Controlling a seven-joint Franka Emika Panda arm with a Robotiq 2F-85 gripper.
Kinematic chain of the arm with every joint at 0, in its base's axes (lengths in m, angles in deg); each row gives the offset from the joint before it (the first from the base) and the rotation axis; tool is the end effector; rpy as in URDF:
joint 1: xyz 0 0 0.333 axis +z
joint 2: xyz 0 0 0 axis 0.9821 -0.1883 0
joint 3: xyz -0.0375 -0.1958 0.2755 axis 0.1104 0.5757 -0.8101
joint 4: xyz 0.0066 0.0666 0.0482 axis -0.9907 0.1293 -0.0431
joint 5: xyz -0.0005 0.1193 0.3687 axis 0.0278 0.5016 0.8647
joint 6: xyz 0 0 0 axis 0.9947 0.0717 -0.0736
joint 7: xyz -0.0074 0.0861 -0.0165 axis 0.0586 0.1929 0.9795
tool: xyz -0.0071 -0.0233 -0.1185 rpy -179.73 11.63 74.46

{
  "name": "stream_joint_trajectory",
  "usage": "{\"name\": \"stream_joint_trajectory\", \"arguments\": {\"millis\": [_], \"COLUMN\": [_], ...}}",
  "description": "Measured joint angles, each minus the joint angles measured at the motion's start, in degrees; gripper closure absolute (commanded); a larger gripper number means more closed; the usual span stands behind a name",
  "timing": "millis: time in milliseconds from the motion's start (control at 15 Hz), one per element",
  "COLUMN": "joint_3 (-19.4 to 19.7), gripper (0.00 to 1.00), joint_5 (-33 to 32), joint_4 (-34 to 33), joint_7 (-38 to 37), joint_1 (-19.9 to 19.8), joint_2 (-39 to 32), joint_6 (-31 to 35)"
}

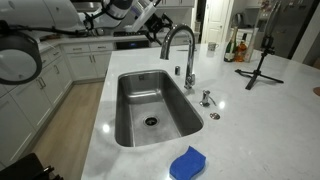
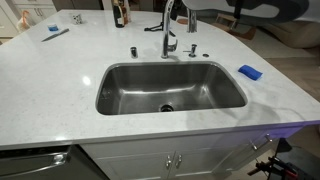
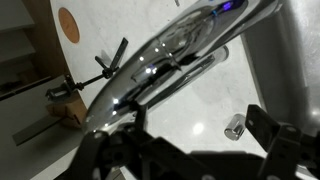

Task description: Slide the spout to the right then to the left

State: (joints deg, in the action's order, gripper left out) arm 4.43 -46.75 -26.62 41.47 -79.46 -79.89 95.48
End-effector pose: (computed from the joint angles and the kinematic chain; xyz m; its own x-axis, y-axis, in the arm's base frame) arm 0.7981 -0.0463 0.6012 0.8312 0.5109 0.2192 0.2487 -0.6944 0.6753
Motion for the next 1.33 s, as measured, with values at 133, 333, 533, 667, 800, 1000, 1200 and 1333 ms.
{"name": "stream_joint_trajectory", "arguments": {"millis": [133,333,533,667,800,1000,1200,1333], "joint_3": [-0.4,-1.2,-2.1,-2.8,-3.1,-3.2,-3.3,-3.3], "gripper": [0.0,0.0,0.0,0.0,0.0,0.0,0.0,0.0], "joint_5": [0.9,2.5,4.8,6.5,8.1,10.1,11.3,11.9], "joint_4": [0.6,1.6,3.1,4.4,5.9,8.1,10.5,12.0], "joint_7": [0.0,0.0,0.0,0.0,0.0,0.0,0.0,0.0], "joint_1": [-0.6,-1.6,-2.6,-3.6,-4.5,-6.2,-8.1,-9.3], "joint_2": [0.6,1.6,3.1,4.2,5.4,7.1,8.8,9.8], "joint_6": [0.0,-0.4,-1.0,-1.1,-1.2,-1.3,-1.5,-1.9]}}
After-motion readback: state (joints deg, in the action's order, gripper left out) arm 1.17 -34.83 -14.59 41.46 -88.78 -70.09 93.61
